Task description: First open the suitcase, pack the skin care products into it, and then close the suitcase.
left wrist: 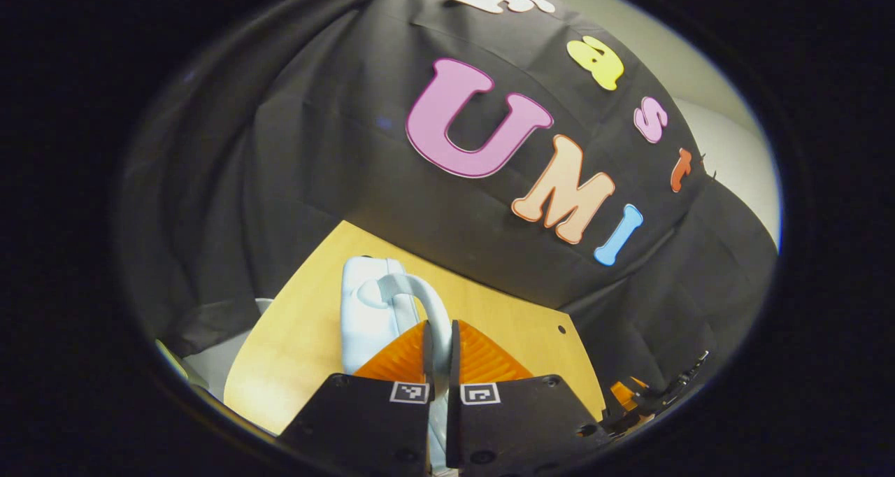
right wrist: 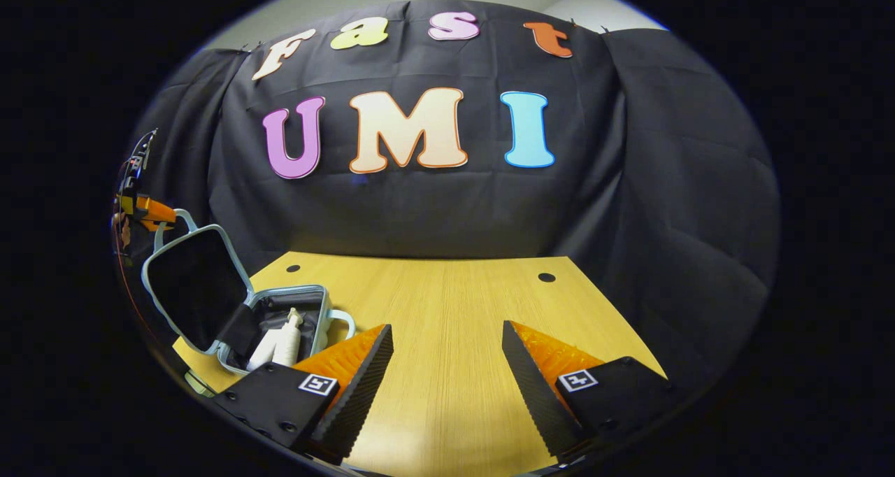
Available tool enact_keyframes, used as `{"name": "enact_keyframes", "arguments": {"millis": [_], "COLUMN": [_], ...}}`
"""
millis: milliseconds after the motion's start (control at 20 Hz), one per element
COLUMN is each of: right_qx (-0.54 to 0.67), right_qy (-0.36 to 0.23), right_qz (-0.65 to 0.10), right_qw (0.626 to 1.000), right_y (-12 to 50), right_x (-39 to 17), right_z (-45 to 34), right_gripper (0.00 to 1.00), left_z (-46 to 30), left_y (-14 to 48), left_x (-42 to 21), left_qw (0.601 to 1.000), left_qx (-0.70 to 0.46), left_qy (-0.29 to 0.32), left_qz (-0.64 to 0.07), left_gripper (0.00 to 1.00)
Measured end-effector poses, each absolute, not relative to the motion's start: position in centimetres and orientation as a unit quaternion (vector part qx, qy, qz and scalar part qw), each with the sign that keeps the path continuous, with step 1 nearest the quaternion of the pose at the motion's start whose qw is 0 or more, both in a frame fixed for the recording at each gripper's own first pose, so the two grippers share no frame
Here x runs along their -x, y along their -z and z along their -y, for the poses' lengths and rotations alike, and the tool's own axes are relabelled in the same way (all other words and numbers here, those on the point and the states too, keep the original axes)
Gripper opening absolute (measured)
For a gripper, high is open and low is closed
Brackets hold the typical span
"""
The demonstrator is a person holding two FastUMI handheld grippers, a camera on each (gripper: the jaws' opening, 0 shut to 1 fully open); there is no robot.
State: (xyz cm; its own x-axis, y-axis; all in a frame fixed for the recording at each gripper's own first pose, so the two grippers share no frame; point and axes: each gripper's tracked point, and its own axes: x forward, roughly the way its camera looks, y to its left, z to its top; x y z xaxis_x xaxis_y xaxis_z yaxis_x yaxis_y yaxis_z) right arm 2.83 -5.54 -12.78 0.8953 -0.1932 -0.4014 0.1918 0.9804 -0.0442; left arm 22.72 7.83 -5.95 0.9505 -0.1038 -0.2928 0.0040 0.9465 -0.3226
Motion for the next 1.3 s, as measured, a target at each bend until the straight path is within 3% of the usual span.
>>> {"name": "enact_keyframes", "arguments": {"millis": [600,1000,1300], "right_qx": [0.001,0.030,0.045], "right_qy": [0.139,0.144,0.121], "right_qz": [-0.199,-0.198,-0.185], "right_qw": [0.970,0.969,0.974], "right_y": [11.6,10.8,10.6], "right_x": [-0.2,0.7,-1.1], "right_z": [10.9,13.0,12.2], "right_gripper": [0.98,0.98,0.98], "left_z": [5.8,14.5,16.4], "left_y": [10.0,20.6,30.2], "left_x": [-27.7,-31.4,-32.5], "left_qw": [0.957,0.935,0.927], "left_qx": [0.166,0.162,0.084], "left_qy": [0.129,0.149,0.116], "left_qz": [-0.200,-0.279,-0.346], "left_gripper": [0.02,0.02,0.02]}}
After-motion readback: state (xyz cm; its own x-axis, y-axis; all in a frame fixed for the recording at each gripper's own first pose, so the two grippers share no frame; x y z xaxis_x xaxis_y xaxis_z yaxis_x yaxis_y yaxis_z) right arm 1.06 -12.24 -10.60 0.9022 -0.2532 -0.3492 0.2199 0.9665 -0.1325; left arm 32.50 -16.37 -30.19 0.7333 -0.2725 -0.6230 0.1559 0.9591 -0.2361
